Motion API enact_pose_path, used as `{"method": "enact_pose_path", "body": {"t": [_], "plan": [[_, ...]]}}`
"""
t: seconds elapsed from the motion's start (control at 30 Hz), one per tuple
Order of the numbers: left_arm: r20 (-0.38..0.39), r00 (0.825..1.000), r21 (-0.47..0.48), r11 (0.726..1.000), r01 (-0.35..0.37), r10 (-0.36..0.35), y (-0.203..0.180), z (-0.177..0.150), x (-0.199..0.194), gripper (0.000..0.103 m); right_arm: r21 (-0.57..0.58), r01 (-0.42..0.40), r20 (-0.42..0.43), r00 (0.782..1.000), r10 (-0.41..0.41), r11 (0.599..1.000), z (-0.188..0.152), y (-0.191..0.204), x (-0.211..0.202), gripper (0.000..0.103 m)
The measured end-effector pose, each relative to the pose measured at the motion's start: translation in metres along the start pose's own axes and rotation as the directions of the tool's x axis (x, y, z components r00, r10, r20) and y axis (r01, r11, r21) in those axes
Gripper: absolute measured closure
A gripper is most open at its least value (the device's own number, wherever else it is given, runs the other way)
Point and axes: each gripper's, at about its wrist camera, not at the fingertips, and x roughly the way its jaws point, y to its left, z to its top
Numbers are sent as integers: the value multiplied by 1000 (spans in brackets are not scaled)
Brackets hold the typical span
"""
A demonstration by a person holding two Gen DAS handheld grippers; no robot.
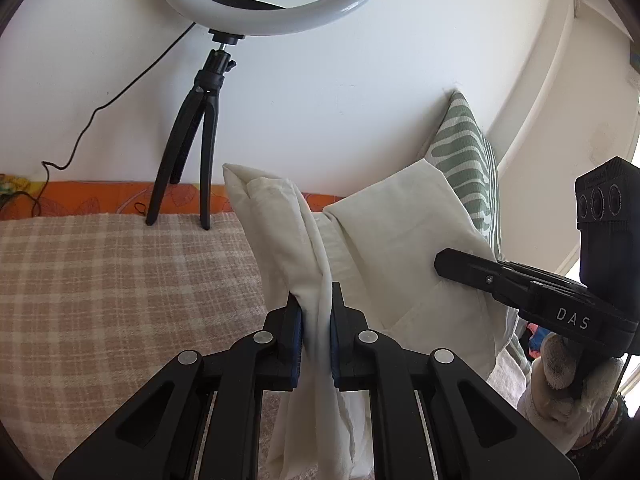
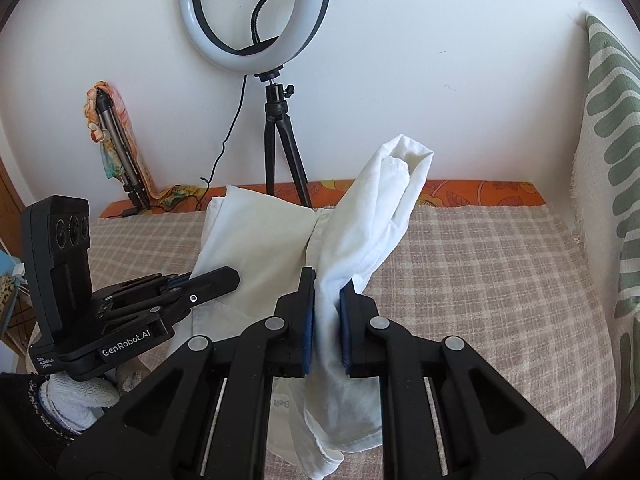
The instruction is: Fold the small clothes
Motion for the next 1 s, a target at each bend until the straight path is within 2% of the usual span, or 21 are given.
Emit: {"method": "enact_pose_path", "body": {"t": [0.23,0.43,0.53,0.6,0.7,0.73,0.77,0.8,0.87,0.93,1.0], "plan": [[-37,999,-23,999,-30,29,10,-3,37,94,18,19,-26,999,-19,1000,4,-43,42,91],[-62,996,-41,997,-63,60,19,-2,45,94,26,71,-56,996,-69,997,6,-74,66,91],[-81,993,-49,995,-90,86,24,-2,45,93,42,111,-92,990,-107,993,5,-87,76,91],[-94,989,-50,991,-122,117,26,-3,45,87,55,156,-116,982,-149,986,4,-95,83,88],[-129,982,-64,987,-149,140,32,-4,47,84,59,244,-151,961,-233,968,2,-105,88,79],[-138,979,-63,985,-163,153,34,-4,46,81,59,274,-153,953,-262,960,3,-108,88,75],[-146,974,-60,981,-183,173,34,-4,46,69,65,295,-151,947,-283,953,4,-112,87,61],[-148,970,-56,978,-201,191,34,-4,44,52,76,303,-146,946,-290,950,5,-115,85,48],[-114,967,-39,972,-232,226,32,-3,36,40,102,306,-122,948,-293,947,7,-120,76,44],[-91,962,-13,966,-260,258,30,-1,29,34,114,305,-110,950,-293,946,9,-121,70,41],[-95,958,-8,963,-271,269,29,-1,25,28,117,305,-100,950,-295,945,10,-119,66,29]]}}
